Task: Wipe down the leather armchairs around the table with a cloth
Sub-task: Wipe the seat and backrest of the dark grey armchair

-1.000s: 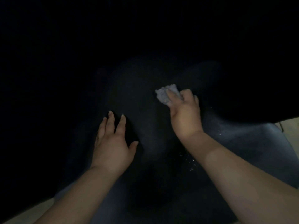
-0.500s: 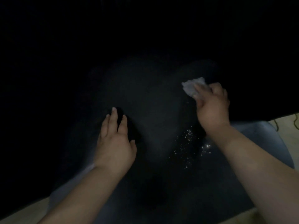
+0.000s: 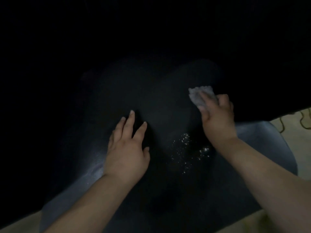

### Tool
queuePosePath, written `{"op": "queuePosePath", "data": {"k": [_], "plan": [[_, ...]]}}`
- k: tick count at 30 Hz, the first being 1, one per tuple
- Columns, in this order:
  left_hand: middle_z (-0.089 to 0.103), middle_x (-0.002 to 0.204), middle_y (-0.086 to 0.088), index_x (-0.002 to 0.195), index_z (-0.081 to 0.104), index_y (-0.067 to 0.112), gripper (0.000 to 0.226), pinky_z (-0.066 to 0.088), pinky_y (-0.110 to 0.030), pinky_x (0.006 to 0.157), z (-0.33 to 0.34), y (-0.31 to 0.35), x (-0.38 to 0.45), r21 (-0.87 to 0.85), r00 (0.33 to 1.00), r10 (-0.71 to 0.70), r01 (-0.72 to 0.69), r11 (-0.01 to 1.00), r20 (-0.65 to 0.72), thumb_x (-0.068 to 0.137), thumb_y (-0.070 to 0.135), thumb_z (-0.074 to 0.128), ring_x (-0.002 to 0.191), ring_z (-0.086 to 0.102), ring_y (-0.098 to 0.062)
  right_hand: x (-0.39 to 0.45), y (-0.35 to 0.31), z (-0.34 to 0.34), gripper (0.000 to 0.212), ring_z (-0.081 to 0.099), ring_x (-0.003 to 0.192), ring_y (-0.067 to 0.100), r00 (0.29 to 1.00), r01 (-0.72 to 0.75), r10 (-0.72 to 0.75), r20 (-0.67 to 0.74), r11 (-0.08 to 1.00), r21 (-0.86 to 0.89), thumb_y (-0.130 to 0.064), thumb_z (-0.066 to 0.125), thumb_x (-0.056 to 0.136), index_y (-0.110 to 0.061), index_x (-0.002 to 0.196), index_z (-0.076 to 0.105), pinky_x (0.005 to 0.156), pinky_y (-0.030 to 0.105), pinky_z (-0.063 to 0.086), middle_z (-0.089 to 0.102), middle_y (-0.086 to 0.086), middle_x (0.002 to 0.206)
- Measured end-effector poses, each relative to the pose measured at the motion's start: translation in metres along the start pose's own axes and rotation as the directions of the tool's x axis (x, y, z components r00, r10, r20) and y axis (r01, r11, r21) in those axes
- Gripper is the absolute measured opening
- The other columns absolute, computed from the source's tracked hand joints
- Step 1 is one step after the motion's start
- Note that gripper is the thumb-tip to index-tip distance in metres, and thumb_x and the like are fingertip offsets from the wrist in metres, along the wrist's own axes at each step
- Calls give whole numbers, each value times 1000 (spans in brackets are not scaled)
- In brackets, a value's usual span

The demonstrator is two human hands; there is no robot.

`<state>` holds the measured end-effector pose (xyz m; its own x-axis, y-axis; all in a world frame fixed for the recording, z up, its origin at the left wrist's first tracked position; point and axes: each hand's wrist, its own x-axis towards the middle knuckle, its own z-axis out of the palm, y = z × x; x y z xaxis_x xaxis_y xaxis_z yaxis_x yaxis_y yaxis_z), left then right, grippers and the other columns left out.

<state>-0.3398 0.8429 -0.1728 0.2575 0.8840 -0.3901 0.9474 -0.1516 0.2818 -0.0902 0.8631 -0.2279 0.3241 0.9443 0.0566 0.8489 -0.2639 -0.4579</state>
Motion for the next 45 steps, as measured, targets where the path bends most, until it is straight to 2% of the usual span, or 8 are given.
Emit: {"op": "queuePosePath", "data": {"k": [6,12,16,22,27,34,40,45], "plan": [[-21,158,7,153,7,31,72,9,-39,120,11,10,0,-4,1000,-5,5,1000,26,94,38,48,145,-12,-18,-23,-24,5,45,50,96,32,970,180,-204,133,968,175,-11,57,88,-19,133,55,86,44,48,48,14,108],[-17,159,8,152,13,34,71,11,-40,120,8,-4,2,34,1000,8,-9,999,5,92,40,51,146,-9,-19,-5,18,-9,48,45,103,33,999,-32,32,9,999,-40,-15,52,93,-23,140,45,91,29,33,44,17,119],[-11,160,9,152,14,34,71,13,-41,119,10,-7,2,12,1000,8,-8,1000,4,92,39,52,146,-6,-18,-33,1,0,46,50,100,36,999,-15,12,34,994,107,-5,55,90,-17,134,53,89,42,45,47,19,114],[-9,159,12,152,10,35,70,12,-38,118,9,-2,-8,15,999,30,-30,999,23,94,39,48,145,-8,-15,-42,-3,-18,49,52,96,33,971,154,-173,163,980,124,-3,60,88,-17,134,54,88,42,48,50,14,109],[-8,160,11,152,11,32,71,12,-36,119,12,-4,-18,13,999,25,-26,1000,28,93,38,51,146,-5,-16,-54,14,-29,63,48,105,37,999,-47,48,20,998,-46,6,56,85,-10,143,40,99,50,41,48,22,124],[-2,160,11,152,14,30,74,14,-39,119,23,-3,-27,-17,999,43,-42,999,23,91,35,55,146,-2,-17,-95,-19,-11,72,43,99,28,995,-62,58,84,997,44,13,53,78,-18,143,42,95,42,44,45,12,117],[-2,160,10,152,13,30,76,18,-42,118,25,-5,-30,0,996,69,-69,998,47,90,37,56,146,-1,-18,-102,-31,-2,72,49,99,27,998,-2,-13,68,978,208,11,56,81,-25,141,43,96,42,46,43,9,113],[-2,160,12,152,14,31,75,18,-40,118,24,-8,-32,7,995,87,-87,996,47,90,37,56,146,-2,-16,-92,22,-31,55,44,108,33,977,-206,209,-40,976,67,-1,52,91,-24,141,45,99,41,39,44,17,122]]}}
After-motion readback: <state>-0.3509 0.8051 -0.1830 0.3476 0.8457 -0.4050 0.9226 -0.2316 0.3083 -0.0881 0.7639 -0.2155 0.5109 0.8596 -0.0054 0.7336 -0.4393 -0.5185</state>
